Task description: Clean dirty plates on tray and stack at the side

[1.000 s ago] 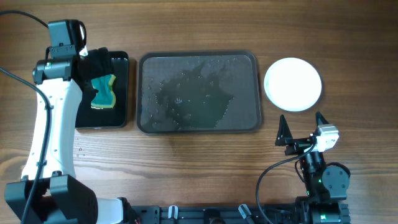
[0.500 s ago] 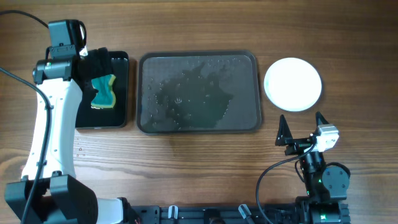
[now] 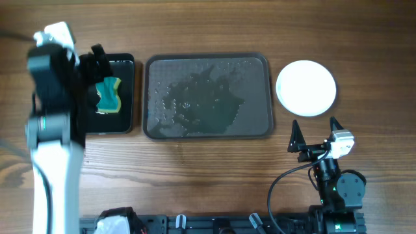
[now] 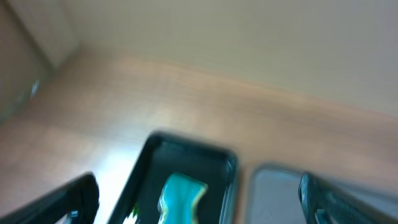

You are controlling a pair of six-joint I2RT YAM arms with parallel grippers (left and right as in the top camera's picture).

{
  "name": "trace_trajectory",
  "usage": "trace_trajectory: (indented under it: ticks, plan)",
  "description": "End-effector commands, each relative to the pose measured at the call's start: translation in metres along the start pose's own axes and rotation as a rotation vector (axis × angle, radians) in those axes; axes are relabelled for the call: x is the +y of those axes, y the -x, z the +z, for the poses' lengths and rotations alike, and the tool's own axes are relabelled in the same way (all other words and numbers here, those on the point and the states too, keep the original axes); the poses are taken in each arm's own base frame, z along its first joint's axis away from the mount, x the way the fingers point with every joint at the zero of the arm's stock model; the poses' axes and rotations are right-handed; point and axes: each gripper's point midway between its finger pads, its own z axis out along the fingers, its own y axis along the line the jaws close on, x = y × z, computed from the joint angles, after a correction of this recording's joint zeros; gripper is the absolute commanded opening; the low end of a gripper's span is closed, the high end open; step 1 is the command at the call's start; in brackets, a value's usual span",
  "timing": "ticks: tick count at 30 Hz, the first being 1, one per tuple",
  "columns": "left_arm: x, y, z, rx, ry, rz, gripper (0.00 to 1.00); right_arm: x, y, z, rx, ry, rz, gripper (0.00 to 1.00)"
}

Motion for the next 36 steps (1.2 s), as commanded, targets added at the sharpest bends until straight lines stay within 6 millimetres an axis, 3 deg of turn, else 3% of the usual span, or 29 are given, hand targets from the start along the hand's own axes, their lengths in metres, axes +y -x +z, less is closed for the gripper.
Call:
trace_trajectory:
  ticks: [1,6,14,28,36]
  plan:
    - [-0.031,-0.032,-0.030,-0.126,-0.224,0.015,1.00,-0.001,0.003,-0.001,-0.016,-0.010,-0.008,1.00]
    - [-0.037,-0.078,-0.061,-0.276,-0.328,0.028,1.00,-0.001,0.003,-0.001,-0.016,-0.010,-0.008,1.00]
    - [-0.035,-0.135,-0.072,-0.387,-0.335,0.035,1.00,-0.001,0.003,-0.001,-0.016,-0.010,-0.008,1.00]
    - [-0.024,-0.175,-0.064,-0.430,-0.299,0.025,1.00,-0.001,0.003,-0.001,-0.016,-0.010,-0.007,1.00]
    - [-0.020,-0.194,-0.058,-0.358,-0.278,0.026,1.00,-0.001,0.003,-0.001,-0.016,-0.010,-0.008,1.00]
